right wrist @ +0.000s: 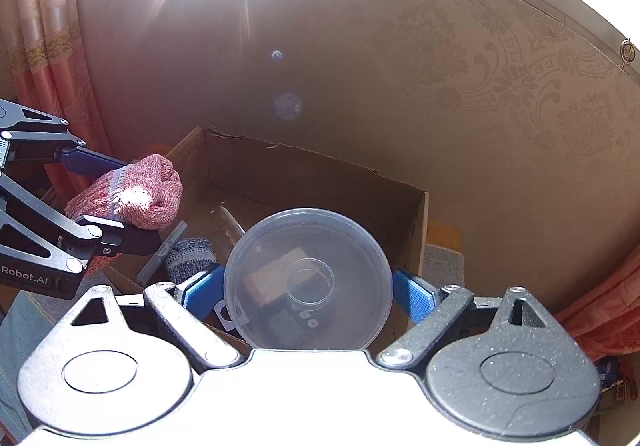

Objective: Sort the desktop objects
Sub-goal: 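Carry the pink sock and clear lid over the box and release both inside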

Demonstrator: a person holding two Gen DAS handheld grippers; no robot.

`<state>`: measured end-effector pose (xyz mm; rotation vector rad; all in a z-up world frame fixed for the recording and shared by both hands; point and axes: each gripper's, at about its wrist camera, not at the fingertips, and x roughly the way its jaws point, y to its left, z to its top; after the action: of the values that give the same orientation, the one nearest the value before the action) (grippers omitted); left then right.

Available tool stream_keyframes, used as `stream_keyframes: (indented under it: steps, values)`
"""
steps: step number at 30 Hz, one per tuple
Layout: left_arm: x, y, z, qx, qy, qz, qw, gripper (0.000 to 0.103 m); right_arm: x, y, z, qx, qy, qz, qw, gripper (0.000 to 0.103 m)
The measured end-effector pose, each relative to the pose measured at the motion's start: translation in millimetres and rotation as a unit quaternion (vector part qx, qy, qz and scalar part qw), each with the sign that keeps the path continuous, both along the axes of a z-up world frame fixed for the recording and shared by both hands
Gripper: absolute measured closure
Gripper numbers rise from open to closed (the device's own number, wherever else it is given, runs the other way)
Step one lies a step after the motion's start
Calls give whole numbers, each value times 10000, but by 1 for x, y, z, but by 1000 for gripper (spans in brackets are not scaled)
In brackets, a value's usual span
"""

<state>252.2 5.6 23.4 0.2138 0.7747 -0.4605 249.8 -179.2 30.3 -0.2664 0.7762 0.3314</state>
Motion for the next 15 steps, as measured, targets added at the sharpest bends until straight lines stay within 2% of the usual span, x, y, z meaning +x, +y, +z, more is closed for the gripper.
stream_keyframes:
  steps: [9,15]
  values:
    - [2,-5,-1,49,26,-29,10000,42,-11,-5,-13,-36,131,-68,9999,7]
    - [7,-18,4,44,32,-70,10000,42,-20,-14,-10,-10,143,-98,9998,7]
